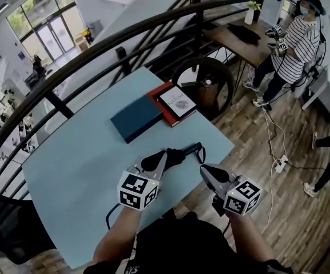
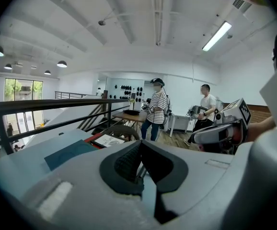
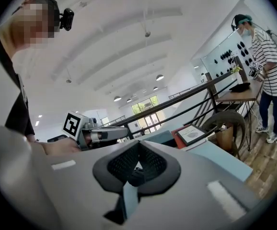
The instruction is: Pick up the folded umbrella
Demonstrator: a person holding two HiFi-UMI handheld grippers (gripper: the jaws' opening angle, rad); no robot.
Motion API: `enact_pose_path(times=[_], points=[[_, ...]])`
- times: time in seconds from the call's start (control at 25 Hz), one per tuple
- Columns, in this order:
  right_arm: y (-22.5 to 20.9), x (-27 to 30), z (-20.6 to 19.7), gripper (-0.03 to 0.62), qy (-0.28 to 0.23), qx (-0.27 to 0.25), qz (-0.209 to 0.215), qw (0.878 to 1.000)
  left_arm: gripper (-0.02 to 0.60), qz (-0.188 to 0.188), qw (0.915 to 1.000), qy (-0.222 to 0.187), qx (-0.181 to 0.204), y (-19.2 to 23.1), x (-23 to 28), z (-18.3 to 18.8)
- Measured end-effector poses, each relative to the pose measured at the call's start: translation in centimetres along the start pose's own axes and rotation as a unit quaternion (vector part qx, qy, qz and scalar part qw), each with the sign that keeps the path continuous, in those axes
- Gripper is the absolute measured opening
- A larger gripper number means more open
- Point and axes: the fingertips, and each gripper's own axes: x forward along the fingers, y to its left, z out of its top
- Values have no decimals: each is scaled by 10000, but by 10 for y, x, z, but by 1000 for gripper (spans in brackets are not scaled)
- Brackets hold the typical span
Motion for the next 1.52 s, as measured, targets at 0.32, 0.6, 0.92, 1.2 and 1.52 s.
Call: enact_pose_path(times=[0.32,0.6,0.92,1.2,1.52], points=[[-4,40,-1,2,199,10,107,9997,3,48,9996,227,-177,40,14,-30],[-39,51,-13,2,490,184,485,9975,38,-59,9975,653,-260,41,43,-57],[-83,57,-7,2,744,214,775,9940,181,-80,9853,1704,-9,22,74,-111],[-89,58,-15,2,950,279,830,9916,221,-170,9707,2376,309,33,91,-161],[-95,57,-24,2,1061,361,732,9910,314,-446,9393,3316,761,42,102,-209]])
